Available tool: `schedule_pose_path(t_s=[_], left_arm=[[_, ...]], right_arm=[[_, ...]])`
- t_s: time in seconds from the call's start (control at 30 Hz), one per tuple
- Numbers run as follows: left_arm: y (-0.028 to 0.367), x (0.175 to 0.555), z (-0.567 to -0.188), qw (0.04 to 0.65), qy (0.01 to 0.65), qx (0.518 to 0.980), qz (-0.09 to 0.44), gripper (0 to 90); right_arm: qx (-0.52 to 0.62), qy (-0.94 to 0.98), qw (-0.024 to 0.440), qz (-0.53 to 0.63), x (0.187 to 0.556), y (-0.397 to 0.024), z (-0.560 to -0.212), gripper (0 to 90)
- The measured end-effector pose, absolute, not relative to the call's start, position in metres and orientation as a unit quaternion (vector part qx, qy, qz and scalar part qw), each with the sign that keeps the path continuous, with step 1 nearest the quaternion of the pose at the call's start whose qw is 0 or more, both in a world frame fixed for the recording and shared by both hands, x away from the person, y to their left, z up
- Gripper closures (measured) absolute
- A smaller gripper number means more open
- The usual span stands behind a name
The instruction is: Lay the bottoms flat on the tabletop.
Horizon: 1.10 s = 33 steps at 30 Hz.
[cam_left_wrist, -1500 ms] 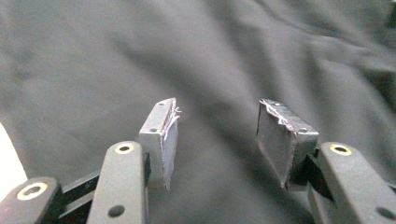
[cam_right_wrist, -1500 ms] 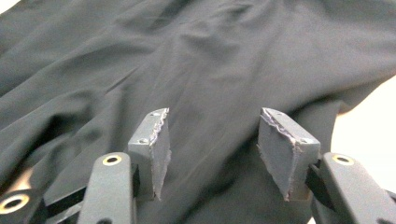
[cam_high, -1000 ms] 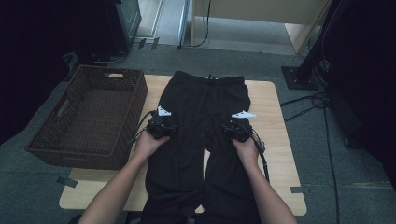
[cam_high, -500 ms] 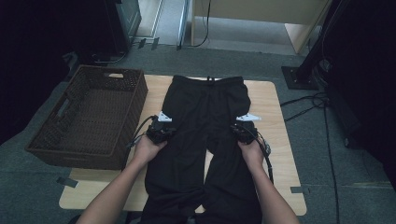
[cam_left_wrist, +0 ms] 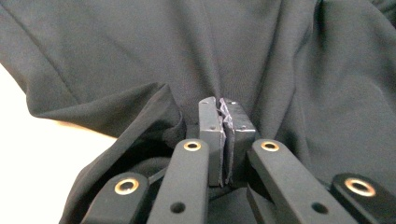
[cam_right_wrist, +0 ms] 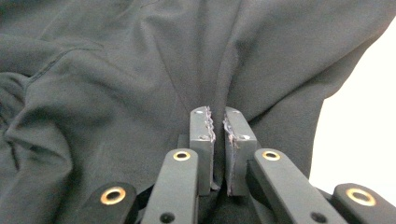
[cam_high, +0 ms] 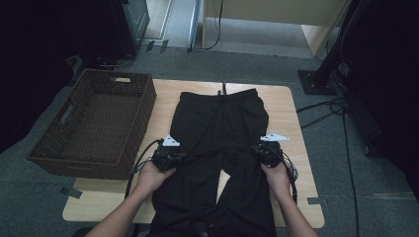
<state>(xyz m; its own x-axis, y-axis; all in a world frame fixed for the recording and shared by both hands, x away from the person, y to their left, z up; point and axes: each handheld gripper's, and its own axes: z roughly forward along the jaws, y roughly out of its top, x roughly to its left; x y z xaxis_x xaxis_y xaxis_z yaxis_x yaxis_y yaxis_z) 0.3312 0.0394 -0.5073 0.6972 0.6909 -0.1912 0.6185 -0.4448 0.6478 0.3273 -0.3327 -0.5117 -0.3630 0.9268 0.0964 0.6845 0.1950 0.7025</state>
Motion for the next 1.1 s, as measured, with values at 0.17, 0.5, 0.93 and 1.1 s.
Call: schedule_pose_path(t_s=[0.17,0.5,0.93,1.1], left_arm=[[0.046,0.320,-0.508,0.362,0.393,0.844,0.042,86.1],[0.051,0.308,-0.507,0.364,0.394,0.843,0.034,85.1],[0.054,0.314,-0.501,0.391,0.403,0.827,0.016,54.7],[0.057,0.315,-0.499,0.397,0.404,0.824,0.015,49.6]], right_arm=[[0.533,0.753,0.164,0.349,0.314,-0.330,-0.513,82.3],[0.523,0.762,0.164,0.346,0.293,-0.325,-0.512,80.2],[0.499,0.760,0.161,0.384,0.303,-0.319,-0.505,58.9],[0.506,0.759,0.156,0.378,0.310,-0.313,-0.506,54.1]])
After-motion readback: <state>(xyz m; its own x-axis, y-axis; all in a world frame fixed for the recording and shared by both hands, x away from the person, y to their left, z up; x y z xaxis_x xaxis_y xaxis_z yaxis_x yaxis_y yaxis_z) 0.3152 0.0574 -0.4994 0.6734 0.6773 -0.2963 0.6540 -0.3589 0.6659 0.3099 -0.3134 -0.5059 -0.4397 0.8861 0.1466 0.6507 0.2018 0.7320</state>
